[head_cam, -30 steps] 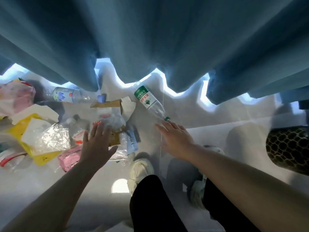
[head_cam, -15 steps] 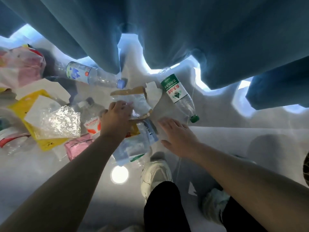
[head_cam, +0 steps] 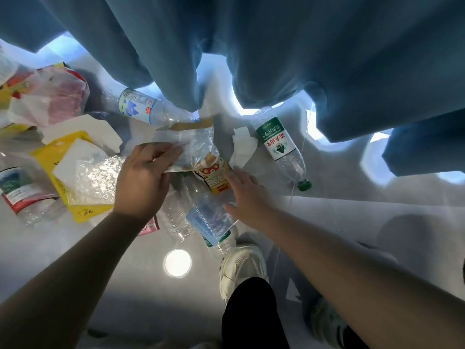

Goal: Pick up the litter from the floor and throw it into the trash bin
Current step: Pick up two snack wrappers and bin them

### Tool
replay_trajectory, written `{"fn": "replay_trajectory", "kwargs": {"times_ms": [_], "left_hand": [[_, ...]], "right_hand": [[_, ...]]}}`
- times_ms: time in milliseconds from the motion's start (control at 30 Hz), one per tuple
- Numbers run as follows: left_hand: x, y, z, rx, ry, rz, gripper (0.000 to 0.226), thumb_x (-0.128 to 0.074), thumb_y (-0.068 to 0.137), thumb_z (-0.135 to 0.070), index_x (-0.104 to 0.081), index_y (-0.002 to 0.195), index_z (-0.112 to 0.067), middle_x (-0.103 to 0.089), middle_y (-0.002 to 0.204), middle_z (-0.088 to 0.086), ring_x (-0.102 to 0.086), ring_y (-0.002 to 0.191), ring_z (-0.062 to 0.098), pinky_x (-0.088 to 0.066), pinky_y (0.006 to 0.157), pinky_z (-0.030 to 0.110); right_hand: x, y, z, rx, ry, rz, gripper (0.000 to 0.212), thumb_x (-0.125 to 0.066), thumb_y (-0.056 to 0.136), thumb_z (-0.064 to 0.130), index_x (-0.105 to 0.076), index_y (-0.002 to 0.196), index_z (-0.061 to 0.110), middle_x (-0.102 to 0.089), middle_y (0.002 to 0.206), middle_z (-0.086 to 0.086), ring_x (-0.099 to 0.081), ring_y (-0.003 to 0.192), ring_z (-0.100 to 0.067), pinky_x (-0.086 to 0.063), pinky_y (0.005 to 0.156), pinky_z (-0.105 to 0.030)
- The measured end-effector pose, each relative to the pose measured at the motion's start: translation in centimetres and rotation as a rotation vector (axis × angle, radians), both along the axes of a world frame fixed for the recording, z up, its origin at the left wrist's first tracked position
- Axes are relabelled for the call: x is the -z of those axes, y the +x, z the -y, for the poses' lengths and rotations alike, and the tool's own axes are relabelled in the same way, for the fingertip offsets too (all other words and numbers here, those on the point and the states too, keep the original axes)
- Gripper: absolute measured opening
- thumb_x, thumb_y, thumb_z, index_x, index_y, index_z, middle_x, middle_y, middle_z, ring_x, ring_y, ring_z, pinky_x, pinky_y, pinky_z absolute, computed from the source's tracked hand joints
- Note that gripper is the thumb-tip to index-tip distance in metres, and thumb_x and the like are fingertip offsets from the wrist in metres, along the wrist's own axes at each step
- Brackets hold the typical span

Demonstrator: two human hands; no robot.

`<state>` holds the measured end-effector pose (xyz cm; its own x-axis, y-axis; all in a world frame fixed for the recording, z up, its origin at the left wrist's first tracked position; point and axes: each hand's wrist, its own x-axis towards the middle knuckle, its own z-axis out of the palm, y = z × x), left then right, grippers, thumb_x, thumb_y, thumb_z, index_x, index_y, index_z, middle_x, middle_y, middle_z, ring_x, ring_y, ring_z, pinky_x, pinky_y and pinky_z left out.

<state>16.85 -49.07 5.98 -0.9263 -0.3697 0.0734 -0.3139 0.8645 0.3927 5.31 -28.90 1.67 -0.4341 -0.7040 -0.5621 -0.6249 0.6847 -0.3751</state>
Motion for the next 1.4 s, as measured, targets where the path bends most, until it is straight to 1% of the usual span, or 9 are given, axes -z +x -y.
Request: {"fn": "replay_trajectory", "kwargs": {"times_ms": [133,300,433,567,700,767,1000,1233,1400], "left_hand": [[0.3,1.2,1.0,-0.024,-0.021,-0.025,0.04,-0.047,0.087,-0.009,-0.064,0.123,-0.01,-0.064,0.117,0.015,-0.054,0.105,0.037,-0.048,0.086,0.042],[1.3,2.3,1.1,-0.066,-0.014,0.001,0.04,-0.048,0.087,-0.009,-0.063,0.124,-0.009,-0.062,0.118,0.017,-0.054,0.107,0.038,-0.048,0.087,0.042],[1.4,2.5,0.7,-0.088,-0.013,0.016,0.04,-0.05,0.087,-0.008,-0.063,0.125,-0.008,-0.062,0.119,0.017,-0.053,0.108,0.037,-0.047,0.088,0.043],[1.0,1.7,0.1,-0.11,0.001,-0.01,0.041,-0.045,0.089,-0.011,-0.062,0.126,-0.01,-0.061,0.12,0.017,-0.052,0.109,0.037,-0.046,0.089,0.041],[0.5,0.4,-0.8,-0.144,0.015,-0.029,0.042,-0.041,0.09,-0.015,-0.062,0.126,-0.01,-0.061,0.12,0.017,-0.051,0.111,0.036,-0.044,0.091,0.04],[0.6,0.0,-0.8,-0.155,0.014,-0.027,0.043,-0.041,0.089,-0.014,-0.062,0.126,-0.01,-0.061,0.121,0.016,-0.051,0.112,0.036,-0.044,0.091,0.039],[1.2,0.0,-1.2,-0.15,-0.001,0.016,0.042,-0.042,0.089,-0.015,-0.062,0.126,-0.01,-0.06,0.122,0.017,-0.051,0.11,0.036,-0.044,0.09,0.04],[-2.6,-0.8,-3.3,-0.142,0.004,-0.005,0.044,-0.041,0.089,-0.017,-0.062,0.126,-0.01,-0.06,0.122,0.017,-0.051,0.11,0.038,-0.045,0.092,0.042],[-9.6,-2.4,-7.1,-0.059,0.0,-0.076,0.045,-0.045,0.083,-0.009,-0.063,0.124,-0.009,-0.061,0.12,0.017,-0.053,0.108,0.039,-0.047,0.093,0.045]], "right_hand": [[2.3,-0.4,2.8,-0.015,0.038,-0.071,0.089,-0.059,0.084,0.057,-0.012,0.153,0.025,-0.012,0.161,-0.005,-0.014,0.146,-0.033,-0.025,0.113,-0.051],[4.2,0.0,4.3,-0.146,0.0,-0.29,0.05,-0.053,0.092,0.039,-0.046,0.139,0.025,-0.036,0.151,-0.006,-0.033,0.137,-0.03,-0.033,0.099,-0.043],[4.2,-0.8,3.3,-0.159,-0.114,-0.366,0.031,-0.069,0.078,0.03,-0.071,0.107,0.02,-0.066,0.123,-0.005,-0.06,0.111,-0.029,-0.045,0.084,-0.041],[3.8,-2.9,1.8,-0.226,-0.232,-0.425,0.038,-0.079,0.069,0.021,-0.072,0.106,0.018,-0.063,0.129,-0.01,-0.06,0.114,-0.038,-0.049,0.087,-0.053],[4.0,-4.9,2.0,-0.203,0.015,-0.382,0.032,-0.057,0.094,0.033,-0.061,0.125,0.03,-0.013,0.161,-0.014,-0.014,0.142,-0.052,-0.018,0.112,-0.062],[4.7,-5.5,2.3,-0.164,0.082,-0.323,0.032,-0.051,0.097,0.034,-0.059,0.128,0.033,-0.003,0.161,-0.016,-0.009,0.143,-0.05,-0.019,0.115,-0.058],[5.9,-5.6,2.1,-0.118,-0.129,-0.276,0.03,-0.064,0.09,0.021,-0.069,0.117,0.008,-0.049,0.141,-0.013,-0.054,0.118,-0.029,-0.052,0.091,-0.039],[-0.8,-6.7,-3.2,-0.047,-0.345,-0.234,0.031,-0.07,0.083,0.009,-0.069,0.113,0.008,-0.053,0.132,-0.008,-0.052,0.12,-0.026,-0.047,0.102,-0.042],[-8.6,-8.8,-10.7,0.026,-0.364,-0.263,0.034,-0.078,0.068,0.0,-0.074,0.101,0.008,-0.06,0.124,-0.009,-0.06,0.104,-0.032,-0.056,0.087,-0.047]]}}
